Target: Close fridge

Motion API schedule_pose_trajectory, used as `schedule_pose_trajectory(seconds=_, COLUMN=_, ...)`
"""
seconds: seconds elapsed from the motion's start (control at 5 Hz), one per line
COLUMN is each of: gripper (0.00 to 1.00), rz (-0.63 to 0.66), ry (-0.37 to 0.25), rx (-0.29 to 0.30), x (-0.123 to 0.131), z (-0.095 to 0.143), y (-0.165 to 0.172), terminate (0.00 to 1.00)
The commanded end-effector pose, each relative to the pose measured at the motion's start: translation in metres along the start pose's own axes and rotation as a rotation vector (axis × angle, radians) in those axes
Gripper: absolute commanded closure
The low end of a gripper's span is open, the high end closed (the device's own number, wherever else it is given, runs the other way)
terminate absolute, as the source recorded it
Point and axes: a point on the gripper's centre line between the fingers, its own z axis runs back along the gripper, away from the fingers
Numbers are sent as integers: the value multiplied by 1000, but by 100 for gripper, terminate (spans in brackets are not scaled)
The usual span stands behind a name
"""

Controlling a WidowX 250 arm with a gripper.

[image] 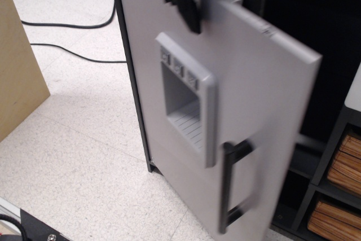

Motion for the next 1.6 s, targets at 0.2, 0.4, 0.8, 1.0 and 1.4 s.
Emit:
schedule_pose_trajectory(seconds=0.2, gripper=0, rz=-226, ry=-6, rx=-132, x=-60, z=70, y=18, terminate=0)
schedule_pose_trajectory(seconds=0.4, gripper=0, rz=-271, ry=-11, rx=-15, x=-82, z=49, y=40, terminate=0)
schedule_pose_trajectory(seconds=0.8, gripper=0, rz=-287, ry=-1, rx=223, x=-65, z=-23, y=51, terminate=0)
schedule_pose_trajectory(seconds=1.0, gripper=0, rz=-336, ry=6, rx=215, x=-35, z=-47, y=42, terminate=0)
schedule_pose_trajectory(seconds=1.4, gripper=0, rz=-423, ry=-65, rx=92, x=-5, z=-54, y=23, terminate=0)
